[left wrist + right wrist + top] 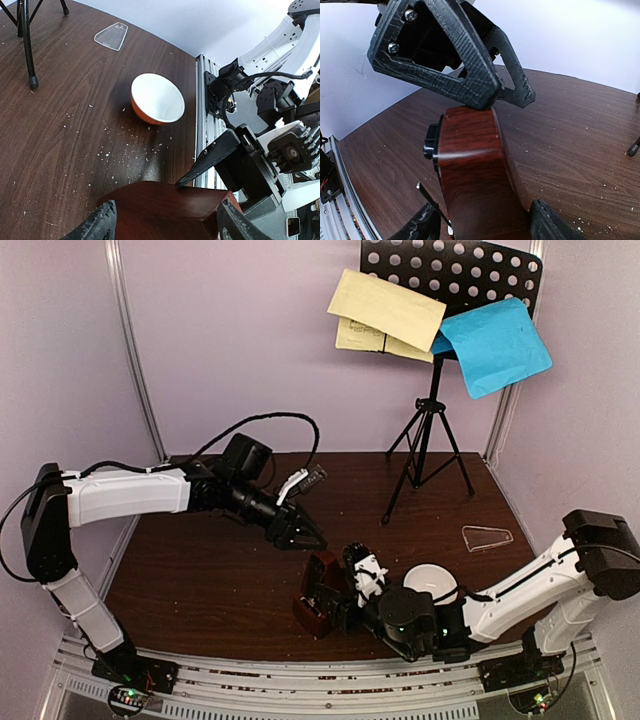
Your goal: Pack up the instrument practice props
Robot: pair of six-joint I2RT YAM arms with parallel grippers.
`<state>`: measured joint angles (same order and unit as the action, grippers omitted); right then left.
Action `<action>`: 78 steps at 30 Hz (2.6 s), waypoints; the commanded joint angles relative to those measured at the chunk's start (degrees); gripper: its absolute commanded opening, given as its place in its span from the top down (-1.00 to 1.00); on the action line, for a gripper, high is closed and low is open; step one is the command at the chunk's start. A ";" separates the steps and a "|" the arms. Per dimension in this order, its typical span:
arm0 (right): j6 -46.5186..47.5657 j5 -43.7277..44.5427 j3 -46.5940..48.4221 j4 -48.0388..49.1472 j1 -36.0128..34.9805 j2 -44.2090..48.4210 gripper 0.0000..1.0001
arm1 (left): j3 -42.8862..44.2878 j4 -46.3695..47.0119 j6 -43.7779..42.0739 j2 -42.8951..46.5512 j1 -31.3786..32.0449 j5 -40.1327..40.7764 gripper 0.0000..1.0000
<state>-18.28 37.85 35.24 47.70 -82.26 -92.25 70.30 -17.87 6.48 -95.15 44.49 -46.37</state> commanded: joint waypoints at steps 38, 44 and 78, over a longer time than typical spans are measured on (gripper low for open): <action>-8.13 2.95 6.05 -13.33 2.49 -0.65 -0.24 | 0.71 -1.01 -1.33 0.23 0.34 1.90 -0.42; -8.51 3.09 6.69 -14.26 2.59 -0.81 -0.29 | 0.71 -0.98 -1.33 0.21 0.39 1.72 -0.43; -13.14 -0.62 -5.95 -40.60 10.65 41.27 -1.00 | -10.60 6.83 7.54 28.33 1.98 23.83 -0.84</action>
<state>-23.46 31.73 30.00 23.92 -76.77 -58.57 66.04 -15.94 5.54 -72.23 43.81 -24.23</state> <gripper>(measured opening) 1.000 0.930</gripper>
